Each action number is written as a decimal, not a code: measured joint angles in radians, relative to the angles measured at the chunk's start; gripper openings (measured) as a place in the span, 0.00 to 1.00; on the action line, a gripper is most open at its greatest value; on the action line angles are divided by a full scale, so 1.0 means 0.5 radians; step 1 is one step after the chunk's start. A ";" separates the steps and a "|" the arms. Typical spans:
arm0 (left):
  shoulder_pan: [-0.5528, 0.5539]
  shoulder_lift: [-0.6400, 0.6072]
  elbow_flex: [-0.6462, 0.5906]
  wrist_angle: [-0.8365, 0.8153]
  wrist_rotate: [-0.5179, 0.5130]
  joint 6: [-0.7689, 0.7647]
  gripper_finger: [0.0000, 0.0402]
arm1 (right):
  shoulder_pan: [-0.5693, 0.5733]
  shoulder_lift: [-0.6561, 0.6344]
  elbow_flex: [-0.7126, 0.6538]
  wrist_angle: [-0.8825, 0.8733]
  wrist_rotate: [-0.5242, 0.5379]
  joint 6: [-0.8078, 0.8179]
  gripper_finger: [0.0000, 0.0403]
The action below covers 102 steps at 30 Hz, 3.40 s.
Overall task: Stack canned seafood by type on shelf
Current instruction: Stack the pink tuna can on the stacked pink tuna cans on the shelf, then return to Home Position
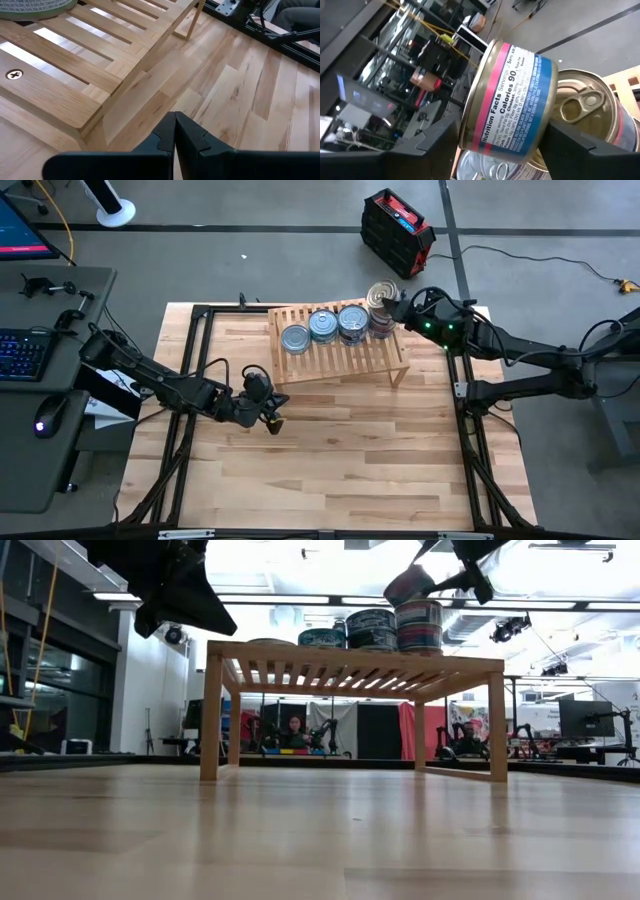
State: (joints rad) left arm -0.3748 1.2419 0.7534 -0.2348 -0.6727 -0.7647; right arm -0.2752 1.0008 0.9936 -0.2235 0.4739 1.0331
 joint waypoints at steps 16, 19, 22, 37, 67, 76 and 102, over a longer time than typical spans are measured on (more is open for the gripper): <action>0.000 0.000 0.000 0.000 0.002 -0.002 0.00 | 0.000 -0.043 0.001 -0.164 0.084 0.180 0.67; 0.000 -0.001 0.000 -0.001 0.002 -0.002 0.00 | 0.002 -0.100 0.001 -0.161 0.047 0.124 0.68; 0.000 -0.001 0.000 -0.001 0.001 -0.001 0.00 | 0.002 -0.154 0.001 -0.159 -0.001 0.117 0.68; 0.000 -0.001 0.000 0.000 0.001 -0.002 0.00 | 0.002 -0.078 0.001 -0.162 -0.241 0.290 0.68; 0.002 -0.001 0.000 0.000 0.153 -0.049 0.00 | -0.039 -0.087 0.001 -0.228 -0.656 0.559 0.68; -0.048 -0.072 0.000 0.031 0.353 -0.078 0.00 | 0.064 -0.128 0.001 -0.186 -1.060 0.338 0.68; -0.399 -0.067 0.000 0.391 -0.003 -0.314 0.00 | 1.563 -0.161 -0.561 -2.066 -0.664 1.977 0.68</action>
State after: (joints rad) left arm -0.5745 1.2082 0.7532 -0.0394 -0.6743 -0.9218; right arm 0.5064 0.9205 0.7131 -1.2563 0.1417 2.0218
